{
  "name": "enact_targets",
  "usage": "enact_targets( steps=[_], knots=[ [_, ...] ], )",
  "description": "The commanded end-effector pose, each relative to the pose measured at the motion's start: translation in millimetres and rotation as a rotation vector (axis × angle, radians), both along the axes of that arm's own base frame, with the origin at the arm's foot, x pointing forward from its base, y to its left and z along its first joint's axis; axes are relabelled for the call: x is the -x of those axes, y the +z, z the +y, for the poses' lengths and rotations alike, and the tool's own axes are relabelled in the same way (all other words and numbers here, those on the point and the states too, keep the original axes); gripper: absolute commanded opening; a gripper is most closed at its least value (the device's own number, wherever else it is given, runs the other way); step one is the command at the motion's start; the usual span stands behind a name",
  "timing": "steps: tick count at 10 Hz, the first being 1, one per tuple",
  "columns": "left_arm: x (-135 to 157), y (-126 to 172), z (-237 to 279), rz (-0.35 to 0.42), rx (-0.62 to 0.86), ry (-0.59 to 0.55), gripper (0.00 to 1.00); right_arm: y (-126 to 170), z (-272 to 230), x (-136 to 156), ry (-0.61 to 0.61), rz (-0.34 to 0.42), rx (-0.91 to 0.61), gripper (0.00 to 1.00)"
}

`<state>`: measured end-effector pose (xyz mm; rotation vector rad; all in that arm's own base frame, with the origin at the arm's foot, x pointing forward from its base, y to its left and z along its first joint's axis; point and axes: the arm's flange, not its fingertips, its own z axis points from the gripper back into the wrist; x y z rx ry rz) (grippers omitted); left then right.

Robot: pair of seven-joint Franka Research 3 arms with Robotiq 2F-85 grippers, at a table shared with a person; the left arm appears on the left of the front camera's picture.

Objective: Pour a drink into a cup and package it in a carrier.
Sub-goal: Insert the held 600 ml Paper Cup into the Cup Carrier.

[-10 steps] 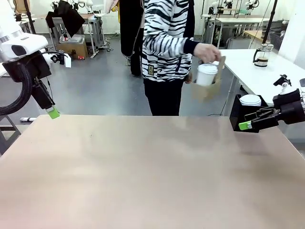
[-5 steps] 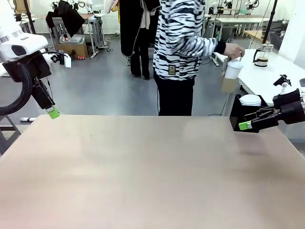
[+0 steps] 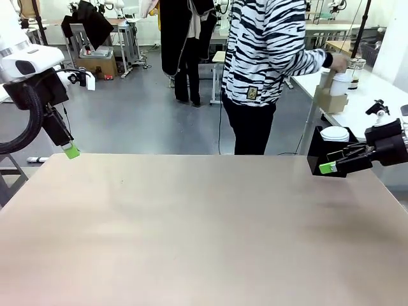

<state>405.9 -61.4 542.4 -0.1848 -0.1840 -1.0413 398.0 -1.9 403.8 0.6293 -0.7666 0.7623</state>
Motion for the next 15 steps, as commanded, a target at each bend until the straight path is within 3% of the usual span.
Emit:
enact_targets(
  steps=[1, 15],
  knots=[
    [0.0, 1.1, 0.6, -0.006, -0.015, 0.017, 1.00, -3.8, -1.4, -0.2, 0.006, -0.029, -0.020, 1.00],
    [0.0, 1.1, 0.6, -0.006, -0.015, 0.017, 1.00, -3.8, -1.4, -0.2, 0.006, -0.029, -0.020, 1.00]
  ],
)
